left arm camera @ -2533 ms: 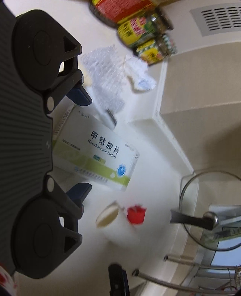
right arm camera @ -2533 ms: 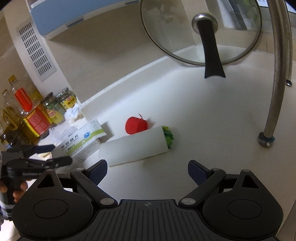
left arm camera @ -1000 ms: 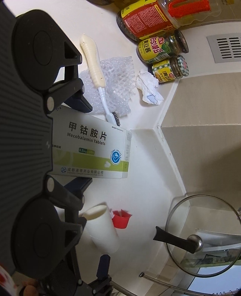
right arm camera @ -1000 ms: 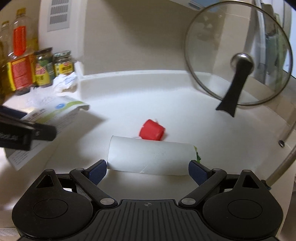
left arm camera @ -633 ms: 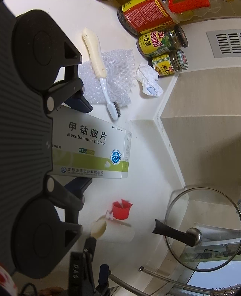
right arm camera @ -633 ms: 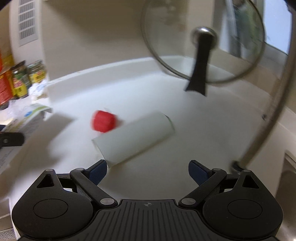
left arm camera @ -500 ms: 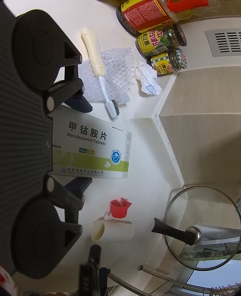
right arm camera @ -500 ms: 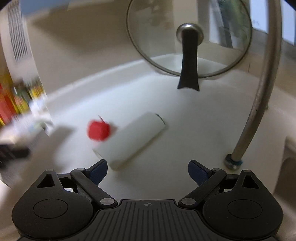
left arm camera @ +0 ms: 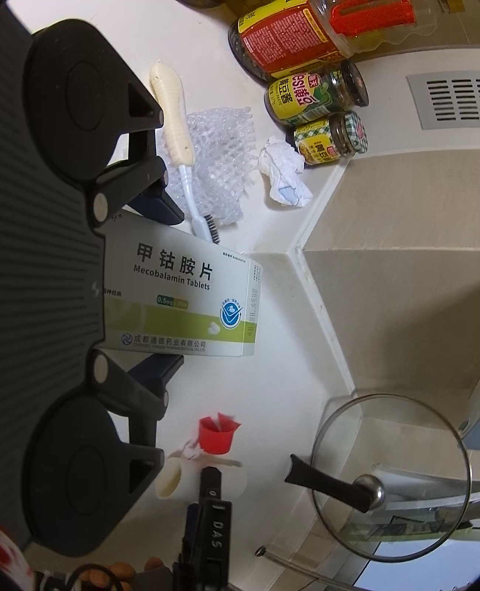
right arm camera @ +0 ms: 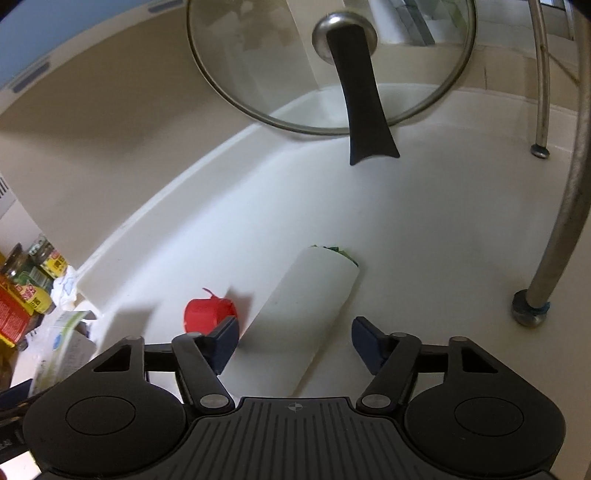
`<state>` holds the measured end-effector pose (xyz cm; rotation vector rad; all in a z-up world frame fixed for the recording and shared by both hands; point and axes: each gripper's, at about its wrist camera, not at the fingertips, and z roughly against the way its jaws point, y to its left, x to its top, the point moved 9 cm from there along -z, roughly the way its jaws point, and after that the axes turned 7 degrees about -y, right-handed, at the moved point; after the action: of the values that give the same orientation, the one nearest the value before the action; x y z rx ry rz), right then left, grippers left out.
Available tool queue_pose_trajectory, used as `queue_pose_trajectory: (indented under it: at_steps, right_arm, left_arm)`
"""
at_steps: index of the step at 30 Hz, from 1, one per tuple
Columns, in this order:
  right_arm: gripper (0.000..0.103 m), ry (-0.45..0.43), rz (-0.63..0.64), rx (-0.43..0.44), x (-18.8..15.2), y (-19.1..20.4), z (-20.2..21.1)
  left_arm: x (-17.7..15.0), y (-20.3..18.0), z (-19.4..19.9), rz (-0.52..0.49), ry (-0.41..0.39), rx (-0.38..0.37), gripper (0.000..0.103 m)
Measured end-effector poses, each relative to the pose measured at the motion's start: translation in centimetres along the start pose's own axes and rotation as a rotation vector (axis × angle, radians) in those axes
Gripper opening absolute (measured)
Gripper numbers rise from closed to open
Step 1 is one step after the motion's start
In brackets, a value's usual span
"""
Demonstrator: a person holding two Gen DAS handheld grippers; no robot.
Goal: Collect trash
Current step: 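Grasp the white paper towel roll with the right tool while the left tool holds the box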
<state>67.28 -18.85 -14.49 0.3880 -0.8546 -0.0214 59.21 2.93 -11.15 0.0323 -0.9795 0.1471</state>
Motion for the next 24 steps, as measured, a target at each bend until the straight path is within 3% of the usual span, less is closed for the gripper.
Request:
queue_pose_trajectory:
  at_steps: [5,7,10,24]
  right_arm:
    - [0.062,-0.004,0.051,-0.012,0.3,0.3,-0.9]
    - [0.051,0.003,0.075,-0.001,0.3,0.6,-1.2]
    - [0.044,0.018,0.085,0.023,0.3,0.7,-1.3]
    - [0.036,0.007,0.07,0.097,-0.3,0.5,1.9]
  left_arm:
    - [0.0,0.0,0.0,0.0,0.001,0.009,0.073]
    - [-0.1,0.1,0.1,0.004,0.003,0.012,0.073]
    - [-0.1,0.2,0.3,0.007,0.003,0.013,0.073]
    - [-0.8,1.0,2.8,0.023,-0.015,0.021,0.073]
